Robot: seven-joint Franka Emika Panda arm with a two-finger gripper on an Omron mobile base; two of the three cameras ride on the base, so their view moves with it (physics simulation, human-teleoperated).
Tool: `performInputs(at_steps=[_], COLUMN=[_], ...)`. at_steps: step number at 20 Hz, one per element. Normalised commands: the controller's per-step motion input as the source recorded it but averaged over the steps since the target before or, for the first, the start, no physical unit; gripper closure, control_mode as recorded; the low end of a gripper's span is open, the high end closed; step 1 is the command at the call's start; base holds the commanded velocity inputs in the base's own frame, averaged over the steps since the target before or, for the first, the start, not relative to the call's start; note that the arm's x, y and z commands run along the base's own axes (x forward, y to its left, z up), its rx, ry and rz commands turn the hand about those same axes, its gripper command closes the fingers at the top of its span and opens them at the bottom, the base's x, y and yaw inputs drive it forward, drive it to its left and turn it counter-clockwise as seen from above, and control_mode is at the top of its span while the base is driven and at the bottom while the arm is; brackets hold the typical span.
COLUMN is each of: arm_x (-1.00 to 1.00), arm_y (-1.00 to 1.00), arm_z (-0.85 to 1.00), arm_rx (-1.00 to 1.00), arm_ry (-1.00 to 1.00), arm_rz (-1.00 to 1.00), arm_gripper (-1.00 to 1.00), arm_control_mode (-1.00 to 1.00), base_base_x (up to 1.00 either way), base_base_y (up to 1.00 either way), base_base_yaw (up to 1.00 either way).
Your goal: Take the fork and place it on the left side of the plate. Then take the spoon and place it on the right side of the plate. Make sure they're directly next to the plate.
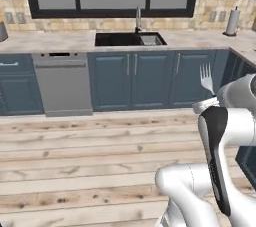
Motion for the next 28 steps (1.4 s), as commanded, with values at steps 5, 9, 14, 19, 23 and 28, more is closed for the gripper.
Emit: performInputs(at_steps=[5, 9, 14, 19, 23, 28], arm_x=[0.00, 0.00, 0.00, 0.00, 0.00, 0.00], arm_y=[0.00, 0.00, 0.00, 0.00, 0.00, 0.00], arm_z=[0.00, 0.00, 0.00, 0.00, 0.00, 0.00], arm_rx=[0.00, 0.00, 0.00, 0.00, 0.00, 0.00], arm_ry=[0.00, 0.00, 0.00, 0.00, 0.00, 0.00], arm_rz=[0.00, 0.00, 0.00, 0.00, 0.00, 0.00], arm_gripper=[1.00, 1.00, 1.00, 1.00, 1.00, 1.00], arm_control_mode=[1.00, 1.00, 1.00, 1.00, 1.00, 1.00], base_base_x=[-1.00, -1.00, -0.86, -0.69, -0.75, -0.77], base_base_y=[0.48, 0.62, 0.89, 1.00, 1.00, 1.00], base_base_yaw=[0.17, 0.15, 0.12, 0.08, 0.08, 0.07])
